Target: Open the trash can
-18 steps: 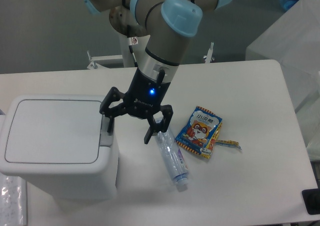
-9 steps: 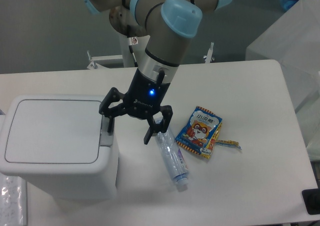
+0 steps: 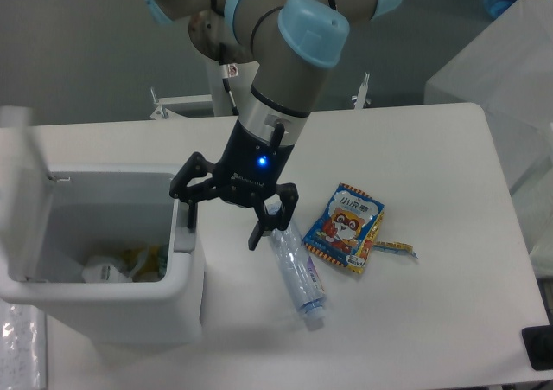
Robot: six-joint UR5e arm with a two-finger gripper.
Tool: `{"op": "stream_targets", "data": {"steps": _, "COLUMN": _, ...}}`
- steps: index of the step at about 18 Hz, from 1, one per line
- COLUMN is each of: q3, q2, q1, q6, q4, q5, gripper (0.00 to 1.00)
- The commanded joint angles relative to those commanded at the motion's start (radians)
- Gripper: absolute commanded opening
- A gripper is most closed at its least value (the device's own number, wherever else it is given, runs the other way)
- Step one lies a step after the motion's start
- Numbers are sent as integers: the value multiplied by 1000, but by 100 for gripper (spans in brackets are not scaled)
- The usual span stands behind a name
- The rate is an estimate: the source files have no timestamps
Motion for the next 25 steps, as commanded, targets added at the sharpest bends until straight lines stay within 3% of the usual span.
{"op": "stream_targets", "data": {"steps": 6, "q3": 49, "q2": -2, "q1": 6, "q6": -2, "q4": 0, "q5": -5, "gripper": 100}}
{"op": "stream_targets", "data": {"steps": 10, "q3": 113, "q2": -17, "q1": 67, "q6": 20, "q4": 3, "q5": -3, "gripper": 100}}
{"op": "stream_targets", "data": {"steps": 17, "q3": 118, "q2": -70, "q1": 225, "q6": 195, "q4": 8, "q5": 0, "gripper": 100}}
{"op": "stream_targets", "data": {"steps": 20, "q3": 113, "q2": -100, "q1": 285, "q6": 342, "q4": 8, "q5": 17, "gripper": 100}}
{"op": "stream_targets", "data": {"steps": 25, "q3": 121, "q2": -152, "q1": 296, "q6": 484, "q4": 9, "q5": 158, "gripper": 100}}
